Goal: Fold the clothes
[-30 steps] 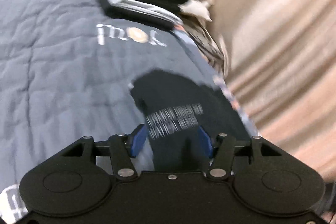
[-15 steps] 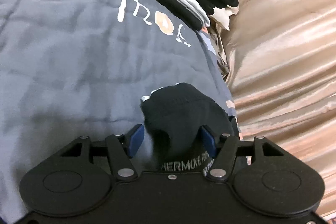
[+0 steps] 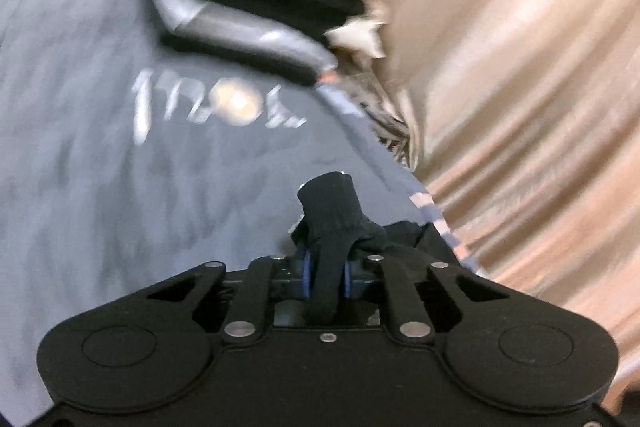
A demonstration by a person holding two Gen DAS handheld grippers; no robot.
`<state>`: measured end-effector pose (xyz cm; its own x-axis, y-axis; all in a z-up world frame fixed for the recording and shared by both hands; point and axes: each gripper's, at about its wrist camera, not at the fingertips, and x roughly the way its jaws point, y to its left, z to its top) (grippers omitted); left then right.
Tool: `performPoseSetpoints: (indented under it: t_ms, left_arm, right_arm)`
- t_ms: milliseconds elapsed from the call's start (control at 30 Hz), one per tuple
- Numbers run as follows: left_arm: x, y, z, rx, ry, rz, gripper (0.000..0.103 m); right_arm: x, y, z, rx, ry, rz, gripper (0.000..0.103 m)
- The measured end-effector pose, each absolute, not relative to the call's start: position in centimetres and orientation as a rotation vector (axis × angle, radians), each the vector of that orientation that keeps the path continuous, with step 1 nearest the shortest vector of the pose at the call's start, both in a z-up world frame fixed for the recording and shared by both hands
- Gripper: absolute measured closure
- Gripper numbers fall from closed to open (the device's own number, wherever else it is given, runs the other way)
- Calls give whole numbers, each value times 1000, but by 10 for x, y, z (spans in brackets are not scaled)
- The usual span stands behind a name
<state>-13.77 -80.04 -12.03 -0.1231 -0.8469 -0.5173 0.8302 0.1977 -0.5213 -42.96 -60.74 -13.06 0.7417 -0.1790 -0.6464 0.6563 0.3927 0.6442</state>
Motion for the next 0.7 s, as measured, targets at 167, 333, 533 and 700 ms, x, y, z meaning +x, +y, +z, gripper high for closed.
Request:
performPoseSetpoints:
  t_ms: [167,333,533,700]
  left_arm:
    - [-132,-803,-129,-37,974,-1385,84]
    - [-127,-804,-137,-54,1041,-1338,62]
    - [-112,-800,-137,-167,1105,-1326,55]
    - [-114,-806,-141,-131,1103,-1305,67]
  right_arm:
    - [-431,-606,-131,1038,526,-560,61]
    - [-431,-604,-128,1035,529,-561,61]
    - [-427,-601,-125,1003,547,-569,61]
    - [-425,-599,-123,982,556,-574,61]
